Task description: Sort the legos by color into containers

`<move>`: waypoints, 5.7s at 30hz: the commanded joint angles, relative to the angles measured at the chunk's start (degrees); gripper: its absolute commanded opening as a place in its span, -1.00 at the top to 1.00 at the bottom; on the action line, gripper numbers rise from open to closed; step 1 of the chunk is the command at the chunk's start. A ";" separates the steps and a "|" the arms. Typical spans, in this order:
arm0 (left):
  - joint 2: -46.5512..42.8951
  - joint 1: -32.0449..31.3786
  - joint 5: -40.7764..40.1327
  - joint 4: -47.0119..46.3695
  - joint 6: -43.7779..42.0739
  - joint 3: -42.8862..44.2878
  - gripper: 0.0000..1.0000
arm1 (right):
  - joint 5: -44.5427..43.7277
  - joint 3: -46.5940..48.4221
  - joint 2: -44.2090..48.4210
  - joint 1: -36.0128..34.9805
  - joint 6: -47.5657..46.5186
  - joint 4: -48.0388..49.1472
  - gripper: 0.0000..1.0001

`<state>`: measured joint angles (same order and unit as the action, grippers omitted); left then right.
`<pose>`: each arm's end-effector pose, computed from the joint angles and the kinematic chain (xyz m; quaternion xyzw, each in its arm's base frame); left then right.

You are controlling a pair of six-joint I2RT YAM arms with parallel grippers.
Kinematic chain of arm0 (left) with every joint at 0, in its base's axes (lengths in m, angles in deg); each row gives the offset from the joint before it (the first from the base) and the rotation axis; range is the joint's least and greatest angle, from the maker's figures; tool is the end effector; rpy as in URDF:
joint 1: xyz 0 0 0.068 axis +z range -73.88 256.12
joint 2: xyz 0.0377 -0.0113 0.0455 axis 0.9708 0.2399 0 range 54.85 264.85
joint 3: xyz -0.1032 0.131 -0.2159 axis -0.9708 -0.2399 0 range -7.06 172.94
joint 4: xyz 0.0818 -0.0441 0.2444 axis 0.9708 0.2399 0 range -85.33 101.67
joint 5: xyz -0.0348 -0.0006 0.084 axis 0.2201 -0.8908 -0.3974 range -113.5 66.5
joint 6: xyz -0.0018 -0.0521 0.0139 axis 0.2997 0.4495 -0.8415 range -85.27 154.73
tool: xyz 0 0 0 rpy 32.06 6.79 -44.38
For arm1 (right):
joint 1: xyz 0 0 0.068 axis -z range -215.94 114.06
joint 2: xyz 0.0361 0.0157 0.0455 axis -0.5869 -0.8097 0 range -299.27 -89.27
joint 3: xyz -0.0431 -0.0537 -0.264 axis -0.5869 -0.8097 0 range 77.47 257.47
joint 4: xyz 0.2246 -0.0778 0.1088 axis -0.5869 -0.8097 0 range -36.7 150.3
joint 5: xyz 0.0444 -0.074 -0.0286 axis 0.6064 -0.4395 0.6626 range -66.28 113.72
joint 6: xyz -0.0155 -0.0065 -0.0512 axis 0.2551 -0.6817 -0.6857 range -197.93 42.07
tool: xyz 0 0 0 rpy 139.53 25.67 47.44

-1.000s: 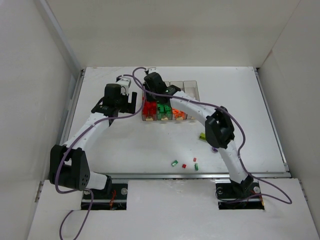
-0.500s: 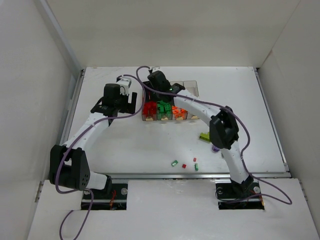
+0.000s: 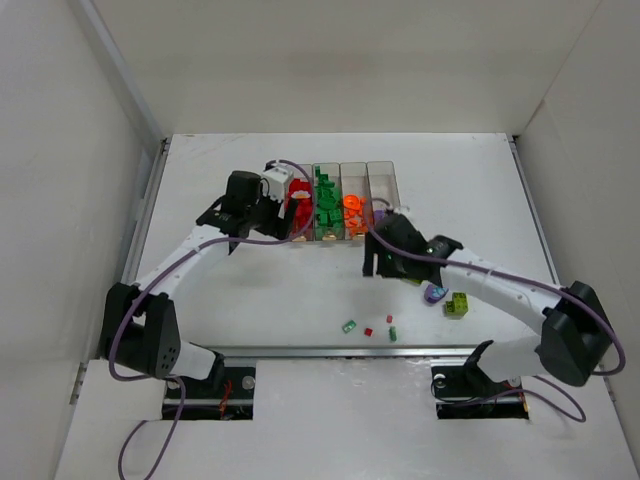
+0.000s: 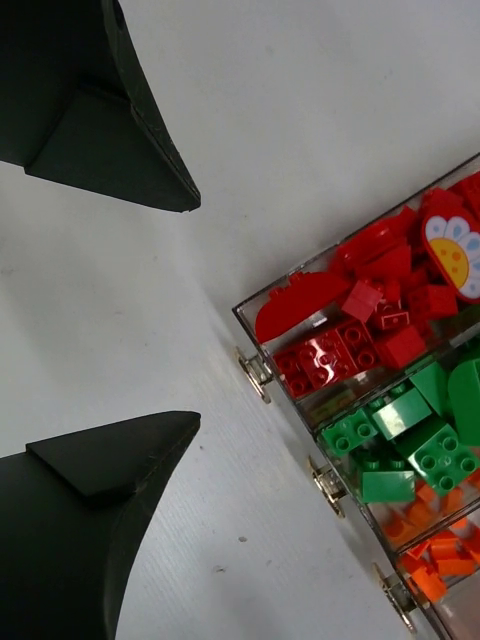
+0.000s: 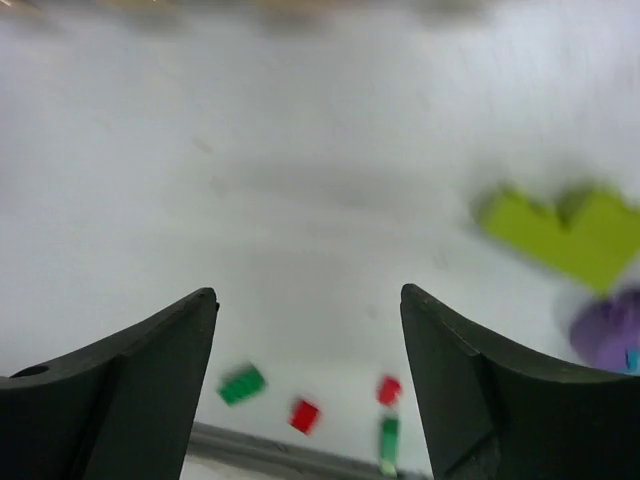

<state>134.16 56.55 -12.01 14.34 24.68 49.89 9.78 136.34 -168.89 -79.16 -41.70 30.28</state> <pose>0.2923 -0.1114 0.2774 0.2693 0.8291 -0.1273 0.4732 0.2182 0.1934 0.2584 -0.0164 0.9358 0.1251 0.3293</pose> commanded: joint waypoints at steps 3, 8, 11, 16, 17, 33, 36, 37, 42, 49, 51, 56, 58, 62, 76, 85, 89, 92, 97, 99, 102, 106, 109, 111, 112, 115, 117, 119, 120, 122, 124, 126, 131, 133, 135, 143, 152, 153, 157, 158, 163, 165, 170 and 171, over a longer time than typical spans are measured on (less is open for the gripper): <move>2.86 -0.91 2.48 -0.71 1.25 3.34 -0.55 | 0.67 -13.50 8.67 -2.65 14.30 -6.27 -0.50; 4.01 -0.91 2.49 -0.71 1.78 3.87 -0.55 | 3.03 -17.73 10.00 -4.67 17.82 -5.94 -0.32; 4.01 -0.91 2.49 -0.71 1.78 4.40 -0.55 | 4.27 -18.27 8.34 -5.21 17.82 -2.77 -0.25; 4.54 -0.91 1.35 -0.10 1.78 4.40 -0.55 | 3.22 -17.65 2.45 -5.21 17.82 -4.68 0.06; 4.54 -0.91 0.82 0.52 1.78 4.40 -0.55 | 3.21 -17.65 1.14 -5.21 17.82 -4.70 0.06; 5.07 -2.05 1.62 -0.09 2.92 4.93 -0.50 | 3.56 -21.96 3.41 -6.44 22.66 -0.66 0.86; 5.07 -2.58 1.61 -0.09 2.92 4.93 -0.50 | 0.67 -21.96 4.81 -6.44 22.66 -0.65 1.00; 5.07 -2.58 1.61 -0.09 2.92 4.93 -0.50 | -0.73 -21.09 4.82 -6.44 21.96 -0.65 1.00; 5.59 -2.58 1.09 -0.09 2.92 4.93 -0.50 | -4.69 -6.55 0.89 -6.44 12.24 -0.13 1.00; 5.60 -2.58 -7.86 -0.62 4.86 5.98 -0.50 | -8.65 33.28 -26.14 -3.81 -5.10 -1.70 1.00; 5.07 -2.58 -14.19 -0.62 5.47 5.98 -0.50 | -6.47 40.24 -31.45 -2.23 -8.01 -1.71 1.00; 5.07 -0.39 -23.96 -1.14 7.58 5.98 -0.47 | -1.81 56.14 -44.11 0.06 -8.63 -1.71 1.00; 4.54 0.32 -25.37 -1.15 8.29 5.37 -0.47 | 0.30 59.15 -46.67 0.07 -8.63 -0.66 1.00; 5.15 0.32 -24.68 -1.67 8.29 4.84 -0.50 | 2.59 63.29 -51.07 0.07 -9.16 1.01 1.00; 5.68 0.85 -13.00 3.41 7.23 9.40 -0.25 | 2.52 58.82 -43.53 1.64 -11.35 -0.90 -0.23; 2.88 -5.82 3.78 18.35 -6.82 11.35 -0.25 | -9.45 21.76 -13.76 2.79 -1.36 -3.21 -0.41; 2.87 -13.10 7.58 23.28 -10.87 8.36 -0.25 | -7.51 6.98 -1.88 4.37 4.01 -2.59 -0.52; 3.40 -24.17 5.93 23.90 -9.56 4.59 -0.25 | -7.51 -0.93 5.59 4.90 8.14 -3.82 -0.54; 4.01 -37.18 3.37 19.51 -5.52 -0.08 -0.28 | -9.35 -10.25 18.51 3.59 15.00 -5.66 -0.54; 4.62 -38.95 4.24 18.63 -5.51 -0.70 -0.25 | -9.36 -13.69 24.40 3.58 17.20 -5.66 -0.54; 7.35 -44.66 1.54 17.14 -5.51 -0.70 -0.25 | -10.15 -16.85 30.30 3.58 19.40 -6.28 -0.54; 11.30 -46.52 -0.85 14.24 -3.58 -0.70 -0.25 | -10.76 -17.65 32.50 3.58 20.02 -6.98 -0.54; 13.59 -46.52 -0.85 12.83 -2.35 1.14 -0.25 | -11.29 -16.95 30.49 3.06 20.02 -8.21 -0.54; 14.99 -47.04 -0.33 11.26 -1.73 1.15 -0.25 | -11.29 -16.95 29.35 3.06 19.50 -8.21 -0.54; 15.00 -47.05 -0.32 10.72 -0.95 1.15 -0.25 | -11.29 -16.34 28.82 3.06 19.49 -8.21 -0.54; 15.00 -47.05 -2.69 8.71 0.46 0.45 -0.18 | -11.91 -15.81 28.29 2.53 19.49 -8.74 -0.54; 15.00 -47.05 -2.70 8.17 0.46 0.44 -0.13 | -11.91 -15.81 28.29 2.00 19.49 -8.22 -0.54; 15.61 -47.05 -2.70 7.55 0.46 0.44 -0.06 | -11.91 -15.81 28.29 2.00 19.49 -8.21 -0.54; 15.61 -47.05 -2.00 6.95 0.46 0.44 -0.03 | -11.91 -15.81 28.29 2.00 19.49 -8.21 -0.54; 15.61 -46.52 -1.38 5.63 1.08 -0.08 0.09 | -11.91 -15.81 28.81 2.00 19.49 -8.21 -0.54; 16.14 -46.52 -0.86 4.75 1.60 -1.57 0.19 | -11.91 -15.81 28.81 2.00 18.97 -8.21 -0.54; 16.75 -46.52 -0.33 4.22 1.61 -2.10 0.24 | -12.43 -15.28 29.34 2.00 18.26 -8.21 -0.54; 18.68 -46.52 -0.85 3.60 0.99 -2.10 0.24 | -12.96 -14.75 30.48 2.00 17.74 -8.74 -0.54; 18.69 -46.52 -0.85 3.60 0.99 -2.10 0.24 | -12.96 -14.75 30.48 2.00 17.74 -8.74 -0.54; 19.30 -46.52 -1.55 3.60 0.99 -2.10 0.24 | -12.96 -14.75 30.48 2.00 17.74 -9.44 -0.54; 20.45 -45.47 -4.89 5.52 0.38 -1.58 1.00 | -13.49 -14.22 31.01 1.47 17.21 -9.44 -0.52; 19.92 -44.94 -6.74 8.79 -0.77 0.79 1.00 | -14.02 -13.70 31.01 0.95 16.68 -9.44 -0.52; 19.40 -44.94 -6.74 10.35 -0.77 1.40 1.00 | -14.02 -13.70 31.01 0.95 16.68 -9.44 -0.52; 17.38 -40.55 -7.53 12.65 -0.77 6.32 1.00 | -14.02 -13.17 31.01 0.95 16.07 -9.44 -0.49; 17.37 -39.76 -9.18 12.65 -1.29 8.86 1.00 | -14.02 -13.17 31.01 0.95 16.07 -9.44 -0.49; 13.25 -36.86 -17.10 8.01 -3.66 14.32 1.00 | -11.39 -12.64 29.96 0.42 15.02 -9.44 -0.49; 12.71 -35.19 -22.17 4.66 -4.19 18.09 1.00 | -10.07 -12.64 28.38 0.42 15.01 -9.44 -0.49; 19.11 -30.62 -33.00 -3.67 -5.41 23.21 1.00 | -7.69 -12.64 27.49 0.42 14.49 -9.44 -0.49; 20.17 -29.31 -34.85 -9.26 -7.08 23.21 1.00 | -7.69 -12.64 27.49 0.42 14.49 -9.44 -0.49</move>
<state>151.73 24.57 -37.19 15.35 20.44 71.55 0.60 121.61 -141.83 -78.22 -26.36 20.40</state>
